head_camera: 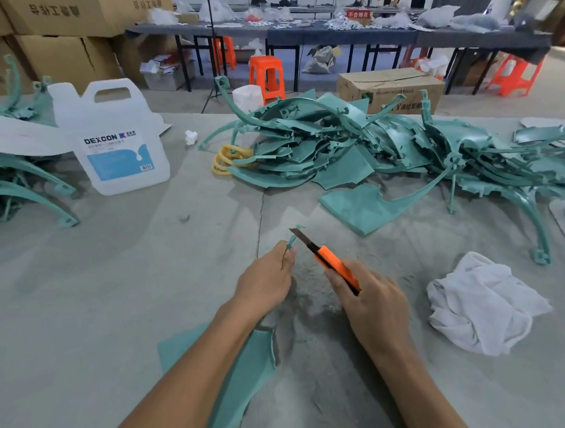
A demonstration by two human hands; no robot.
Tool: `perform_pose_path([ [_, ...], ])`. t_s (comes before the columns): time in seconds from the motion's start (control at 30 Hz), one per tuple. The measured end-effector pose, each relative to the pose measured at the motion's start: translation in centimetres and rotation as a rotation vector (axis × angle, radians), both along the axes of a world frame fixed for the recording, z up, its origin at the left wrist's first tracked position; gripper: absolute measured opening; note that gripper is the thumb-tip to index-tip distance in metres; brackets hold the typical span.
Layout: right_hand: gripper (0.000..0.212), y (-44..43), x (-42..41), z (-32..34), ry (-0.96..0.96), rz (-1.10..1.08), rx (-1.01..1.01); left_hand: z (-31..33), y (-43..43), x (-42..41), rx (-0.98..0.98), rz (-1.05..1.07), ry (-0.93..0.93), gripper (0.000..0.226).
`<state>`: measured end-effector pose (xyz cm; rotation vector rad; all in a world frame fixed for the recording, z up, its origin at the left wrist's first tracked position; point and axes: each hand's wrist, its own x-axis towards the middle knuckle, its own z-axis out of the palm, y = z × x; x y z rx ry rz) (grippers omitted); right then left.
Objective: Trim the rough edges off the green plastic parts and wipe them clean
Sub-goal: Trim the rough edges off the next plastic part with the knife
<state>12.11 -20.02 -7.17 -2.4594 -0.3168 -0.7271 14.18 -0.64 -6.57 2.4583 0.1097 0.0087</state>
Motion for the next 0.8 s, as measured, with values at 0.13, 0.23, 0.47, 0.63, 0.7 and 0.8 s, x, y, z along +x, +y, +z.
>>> perform_pose_path([
  [0.13,0.018,0.0,0.0,0.2,0.065,-0.031,0.03,-0.1,0.1,0.1,0.002,0.0,0.009,0.033],
  [0.23,0.023,-0.3,0.2,0.1,0.113,-0.061,0.102,-0.2,0.0,-0.1,-0.006,-0.004,0.001,0.031],
  [0.47,0.031,0.1,0.3,0.3,0.147,-0.046,0.083,-0.1,0.1,-0.2,-0.009,-0.005,-0.004,0.034],
  [0.63,0.047,-0.1,0.4,0.3,0.22,-0.075,0.133,0.0,0.0,-0.2,-0.003,-0.006,-0.005,0.032],
  [0.7,0.047,0.1,0.5,0.5,0.245,-0.068,0.076,0.1,0.0,-0.2,-0.006,-0.004,-0.007,0.033],
  [0.8,0.047,0.1,1.0,0.4,0.308,-0.123,0.059,0.1,-0.1,-0.4,-0.003,-0.003,-0.005,0.035],
])
